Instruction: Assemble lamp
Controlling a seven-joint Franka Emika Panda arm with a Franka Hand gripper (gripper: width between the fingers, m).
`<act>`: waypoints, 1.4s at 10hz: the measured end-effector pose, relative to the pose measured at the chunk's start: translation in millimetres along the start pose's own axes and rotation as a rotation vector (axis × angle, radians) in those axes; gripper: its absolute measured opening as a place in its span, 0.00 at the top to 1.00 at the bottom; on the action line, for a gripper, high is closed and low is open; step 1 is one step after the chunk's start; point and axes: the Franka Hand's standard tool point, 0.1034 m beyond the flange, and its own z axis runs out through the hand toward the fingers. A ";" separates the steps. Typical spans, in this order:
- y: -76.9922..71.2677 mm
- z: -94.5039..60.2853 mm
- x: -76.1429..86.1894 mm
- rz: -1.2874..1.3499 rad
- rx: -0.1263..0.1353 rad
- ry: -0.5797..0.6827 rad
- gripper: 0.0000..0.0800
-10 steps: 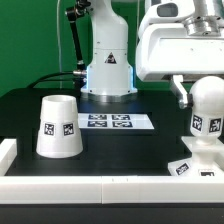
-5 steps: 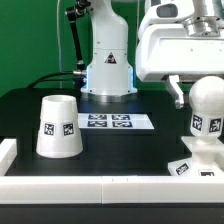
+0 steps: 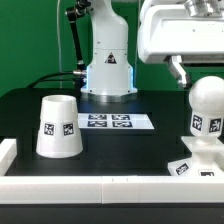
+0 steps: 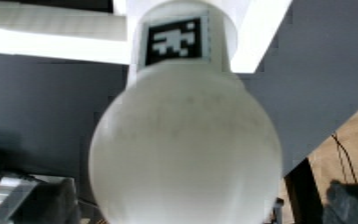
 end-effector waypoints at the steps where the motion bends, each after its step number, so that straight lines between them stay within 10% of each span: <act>1: -0.7 1.4 -1.9 0.000 0.003 -0.016 0.13; 11: 5.1 18.2 -17.8 0.026 0.088 -0.625 0.13; 14: 10.0 24.6 -10.5 0.031 0.084 -0.608 0.13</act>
Offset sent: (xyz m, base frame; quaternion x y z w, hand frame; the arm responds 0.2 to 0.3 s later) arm 0.0102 -0.0142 -0.0207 -0.0213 -0.1215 -0.0293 0.9919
